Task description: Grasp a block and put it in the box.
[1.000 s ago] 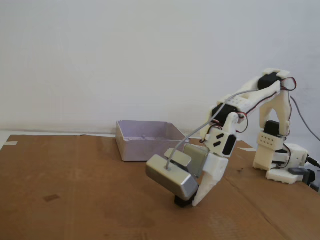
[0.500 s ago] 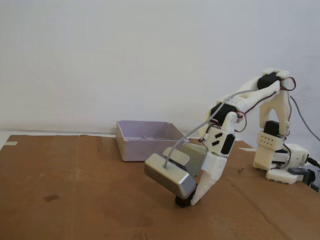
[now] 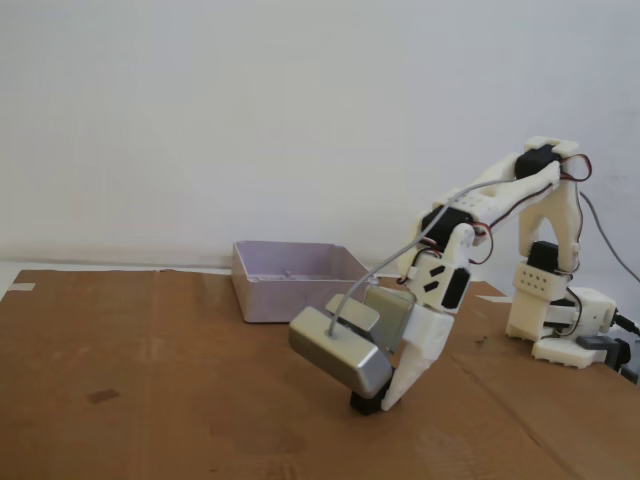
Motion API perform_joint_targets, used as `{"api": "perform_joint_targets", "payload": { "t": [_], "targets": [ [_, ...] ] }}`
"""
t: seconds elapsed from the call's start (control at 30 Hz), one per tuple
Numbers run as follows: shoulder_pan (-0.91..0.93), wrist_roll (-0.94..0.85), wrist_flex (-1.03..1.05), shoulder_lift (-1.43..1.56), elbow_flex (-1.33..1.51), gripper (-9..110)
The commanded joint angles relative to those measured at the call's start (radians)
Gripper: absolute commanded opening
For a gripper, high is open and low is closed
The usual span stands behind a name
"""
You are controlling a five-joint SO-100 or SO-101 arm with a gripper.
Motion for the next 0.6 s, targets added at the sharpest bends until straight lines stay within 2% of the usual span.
{"api": "perform_joint_targets", "payload": {
  "t": [0.0, 0.27, 0.4, 0.57],
  "targets": [
    [-0.006, 0.006, -0.017, 0.040, -0.071, 8],
    [-0.005, 0.006, -0.017, 0.040, -0.072, 8],
    [-0.005, 0.006, -0.017, 0.048, -0.072, 0],
    [-0.003, 0.006, -0.017, 0.052, -0.072, 0]
  ]
}}
